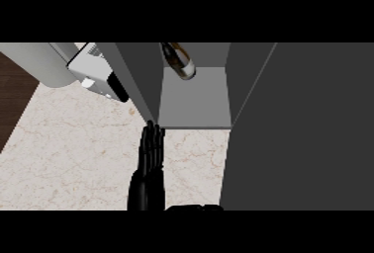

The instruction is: Pick up the wine, place it into the cabinet and close the cabinet

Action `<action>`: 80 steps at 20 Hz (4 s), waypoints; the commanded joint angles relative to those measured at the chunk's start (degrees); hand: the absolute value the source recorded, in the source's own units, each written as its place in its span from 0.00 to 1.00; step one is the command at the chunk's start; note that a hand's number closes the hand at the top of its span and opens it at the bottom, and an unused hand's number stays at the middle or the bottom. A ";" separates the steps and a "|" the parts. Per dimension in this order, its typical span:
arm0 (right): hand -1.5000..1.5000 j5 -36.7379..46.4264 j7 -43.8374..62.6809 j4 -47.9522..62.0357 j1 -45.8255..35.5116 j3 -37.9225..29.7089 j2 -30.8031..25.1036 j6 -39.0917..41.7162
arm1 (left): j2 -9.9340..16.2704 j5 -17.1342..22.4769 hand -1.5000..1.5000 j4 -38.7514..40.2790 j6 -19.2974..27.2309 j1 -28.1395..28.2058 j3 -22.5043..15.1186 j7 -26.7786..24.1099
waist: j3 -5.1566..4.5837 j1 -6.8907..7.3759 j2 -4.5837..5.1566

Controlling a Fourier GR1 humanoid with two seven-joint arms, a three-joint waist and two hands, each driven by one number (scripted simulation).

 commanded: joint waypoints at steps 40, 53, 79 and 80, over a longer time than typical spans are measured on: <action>1.00 6.59 8.36 -6.28 9.61 47.28 2.74 -0.20 | 35.38 20.87 0.00 -25.06 -33.65 30.13 36.42 1.04 | -0.14 -0.29 -0.51; 1.00 15.89 4.16 6.84 -8.06 55.66 2.58 -22.03 | 36.42 23.94 0.00 -24.43 -39.65 30.54 40.81 4.49 | -0.17 0.60 -0.28; 1.00 -6.43 1.90 43.63 -61.25 31.58 2.67 -39.95 | 30.51 23.00 0.00 -19.25 -39.92 21.14 40.06 9.52 | -0.14 1.95 0.37; 1.00 -6.59 -1.42 46.54 -61.12 28.03 2.69 -35.26 | 30.56 23.71 0.00 -18.96 -41.60 22.23 41.01 9.12 | -0.12 2.02 0.49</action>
